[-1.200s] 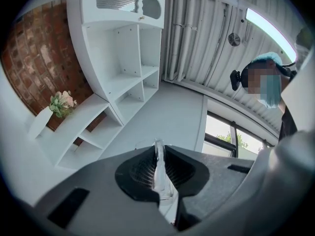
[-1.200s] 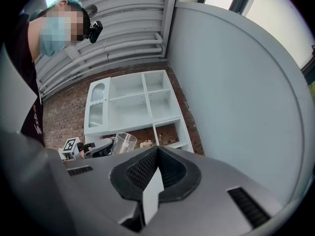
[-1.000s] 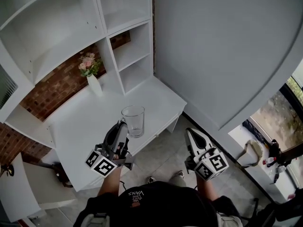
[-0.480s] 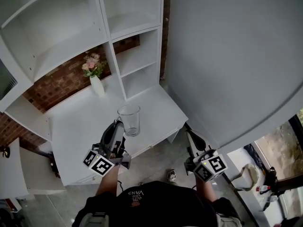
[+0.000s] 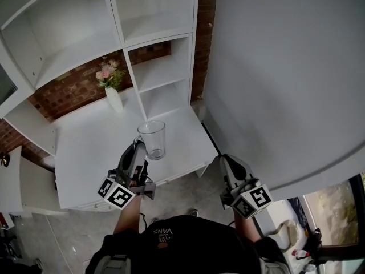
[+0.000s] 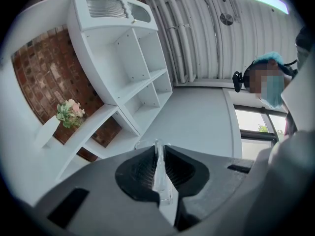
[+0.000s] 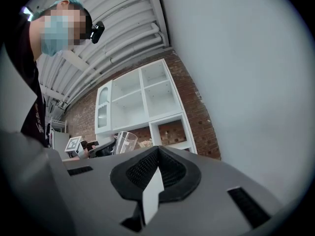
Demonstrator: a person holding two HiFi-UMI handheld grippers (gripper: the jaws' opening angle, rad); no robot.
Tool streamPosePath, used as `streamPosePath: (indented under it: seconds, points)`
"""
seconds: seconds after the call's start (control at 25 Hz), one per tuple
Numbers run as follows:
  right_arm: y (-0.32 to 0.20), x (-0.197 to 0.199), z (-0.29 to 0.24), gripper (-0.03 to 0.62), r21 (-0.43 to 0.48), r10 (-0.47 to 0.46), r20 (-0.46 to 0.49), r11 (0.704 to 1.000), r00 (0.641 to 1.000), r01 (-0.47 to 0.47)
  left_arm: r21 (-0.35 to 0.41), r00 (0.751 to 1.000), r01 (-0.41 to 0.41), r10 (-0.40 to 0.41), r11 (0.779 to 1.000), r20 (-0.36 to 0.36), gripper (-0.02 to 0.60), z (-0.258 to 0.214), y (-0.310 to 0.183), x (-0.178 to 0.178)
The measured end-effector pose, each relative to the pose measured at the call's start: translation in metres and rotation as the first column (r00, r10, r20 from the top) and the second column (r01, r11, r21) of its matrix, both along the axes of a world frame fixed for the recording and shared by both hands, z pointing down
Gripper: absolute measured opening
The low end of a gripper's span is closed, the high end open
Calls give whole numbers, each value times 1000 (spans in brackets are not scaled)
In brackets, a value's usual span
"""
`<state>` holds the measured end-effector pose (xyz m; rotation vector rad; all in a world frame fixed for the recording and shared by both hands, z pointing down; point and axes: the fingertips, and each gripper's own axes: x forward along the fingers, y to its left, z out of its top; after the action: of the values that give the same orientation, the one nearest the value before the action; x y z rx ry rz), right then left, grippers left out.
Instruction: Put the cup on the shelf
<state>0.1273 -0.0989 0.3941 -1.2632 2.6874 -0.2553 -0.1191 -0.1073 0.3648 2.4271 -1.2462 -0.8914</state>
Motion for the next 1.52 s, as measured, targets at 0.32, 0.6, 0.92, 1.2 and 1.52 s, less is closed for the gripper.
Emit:
streamPosePath:
  seconds: [0.32, 0.6, 0.92, 1.2, 1.52]
  points:
    - [-22, 21, 7, 0, -4, -85, 0, 996, 996, 85, -7, 996, 84, -84, 996, 4, 32, 5, -9, 23]
    - [-44, 15, 10, 0, -72, -123, 62, 989, 991, 127, -14, 995, 102, -101, 995, 14, 32, 7, -37, 28]
    - [-88, -9, 13, 0, -62, -126, 21, 990, 992, 127, 3, 996, 91, -91, 996, 25, 32, 0, -95, 12]
    - [-126, -28, 19, 0, -66, -100, 19, 993, 995, 101, 14, 996, 74, -74, 997, 56, 32, -2, -154, -5]
    - [-159, -40, 25, 0, -85, -50, -1, 995, 999, 50, 28, 987, 62, -66, 998, 145, 32, 5, -217, -11]
